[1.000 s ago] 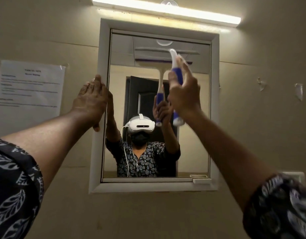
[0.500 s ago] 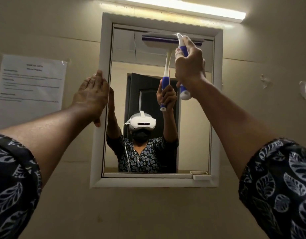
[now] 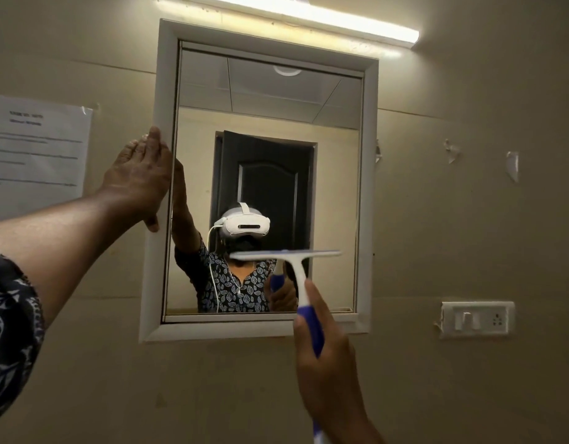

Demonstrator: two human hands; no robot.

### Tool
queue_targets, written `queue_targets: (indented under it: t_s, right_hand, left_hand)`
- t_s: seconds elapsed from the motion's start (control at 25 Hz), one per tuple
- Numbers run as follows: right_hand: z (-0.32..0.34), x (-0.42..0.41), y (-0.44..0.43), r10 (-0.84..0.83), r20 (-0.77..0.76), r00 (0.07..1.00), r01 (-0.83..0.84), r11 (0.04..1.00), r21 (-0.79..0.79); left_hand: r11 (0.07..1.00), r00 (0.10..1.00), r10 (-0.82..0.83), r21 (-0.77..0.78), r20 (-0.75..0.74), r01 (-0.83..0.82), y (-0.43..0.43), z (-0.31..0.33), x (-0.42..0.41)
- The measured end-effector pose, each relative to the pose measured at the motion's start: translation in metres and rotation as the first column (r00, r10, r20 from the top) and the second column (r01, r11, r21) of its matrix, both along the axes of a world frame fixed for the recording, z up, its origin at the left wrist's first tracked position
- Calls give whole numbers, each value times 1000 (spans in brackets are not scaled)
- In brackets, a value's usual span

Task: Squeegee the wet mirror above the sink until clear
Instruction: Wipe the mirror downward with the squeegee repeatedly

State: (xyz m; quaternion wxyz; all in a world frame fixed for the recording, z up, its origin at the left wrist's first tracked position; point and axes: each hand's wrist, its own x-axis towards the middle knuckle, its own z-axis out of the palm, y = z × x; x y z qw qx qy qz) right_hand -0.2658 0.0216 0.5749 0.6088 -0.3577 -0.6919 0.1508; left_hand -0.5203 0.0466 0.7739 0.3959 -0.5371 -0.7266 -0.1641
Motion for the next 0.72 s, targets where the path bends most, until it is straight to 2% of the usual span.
queue_targets:
  t_s: [0.24, 0.4, 0.48, 0.6, 0.72]
  right_hand:
    - [-38, 2, -13, -90, 93, 992, 102, 986, -134]
    - [-20, 4, -23, -93, 92, 991, 105, 984, -145]
    - [17, 7, -23, -78, 33, 996, 79, 996, -33]
    - [106, 5, -6, -20, -80, 997, 36, 979, 202]
    - [197, -3, 12, -118, -113, 987, 152, 918, 366]
  left_hand:
    - [1000, 1000, -10, 15, -4, 10, -2, -1, 1]
    - [1000, 1000, 15, -7, -8, -15, -5, -2, 6]
    - [999, 999, 49, -10, -4, -49, -4, -2, 10]
    - [998, 998, 65, -9, 0, -65, -5, -2, 13]
    - [998, 998, 56, -11, -10, -57, -4, -2, 10]
